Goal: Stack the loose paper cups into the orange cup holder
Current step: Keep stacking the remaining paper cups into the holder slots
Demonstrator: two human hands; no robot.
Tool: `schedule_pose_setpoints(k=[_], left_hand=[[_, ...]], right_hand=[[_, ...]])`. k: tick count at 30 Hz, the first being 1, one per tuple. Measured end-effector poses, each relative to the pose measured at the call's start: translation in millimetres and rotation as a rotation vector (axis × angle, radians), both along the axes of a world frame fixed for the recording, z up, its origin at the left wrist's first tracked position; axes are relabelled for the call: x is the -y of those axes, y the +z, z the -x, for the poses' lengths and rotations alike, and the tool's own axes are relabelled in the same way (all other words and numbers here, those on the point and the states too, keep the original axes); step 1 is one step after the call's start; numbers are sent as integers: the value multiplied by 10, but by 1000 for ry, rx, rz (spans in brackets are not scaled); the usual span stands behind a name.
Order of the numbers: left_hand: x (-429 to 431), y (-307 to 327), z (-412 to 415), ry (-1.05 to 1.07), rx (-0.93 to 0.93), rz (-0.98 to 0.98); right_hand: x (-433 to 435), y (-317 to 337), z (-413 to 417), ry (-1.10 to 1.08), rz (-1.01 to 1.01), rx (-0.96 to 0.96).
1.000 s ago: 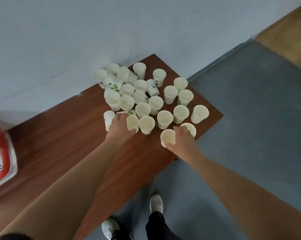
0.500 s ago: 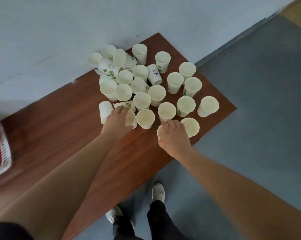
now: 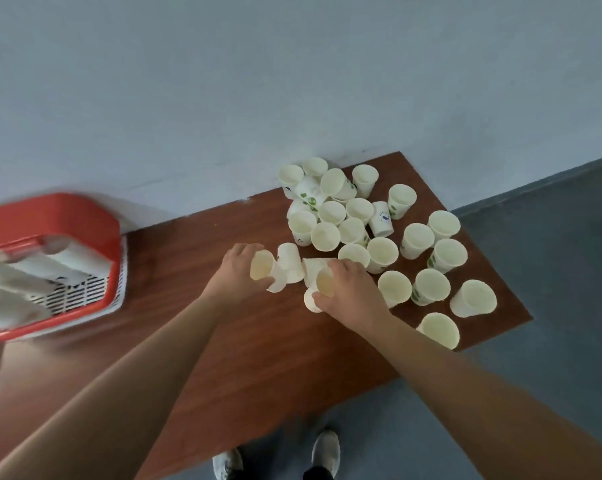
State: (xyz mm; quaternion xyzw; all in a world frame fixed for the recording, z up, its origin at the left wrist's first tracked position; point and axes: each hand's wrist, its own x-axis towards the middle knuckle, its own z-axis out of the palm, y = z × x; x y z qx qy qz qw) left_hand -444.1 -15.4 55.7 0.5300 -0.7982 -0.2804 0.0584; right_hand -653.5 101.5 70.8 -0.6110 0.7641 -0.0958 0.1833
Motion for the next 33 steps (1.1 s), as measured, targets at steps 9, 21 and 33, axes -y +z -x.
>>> schedule_pose_setpoints(k=[9,21,33], left_hand=[[138,575,-1828,441,-62,91],[367,669,-4378,839,-139,134],[1047,-40,-5126,673,-79,92]], right_hand=[[940,567,-1322,232,90,138],[1767,652,-3801,399,183,316],[2254,327,-5089,339,313,315]])
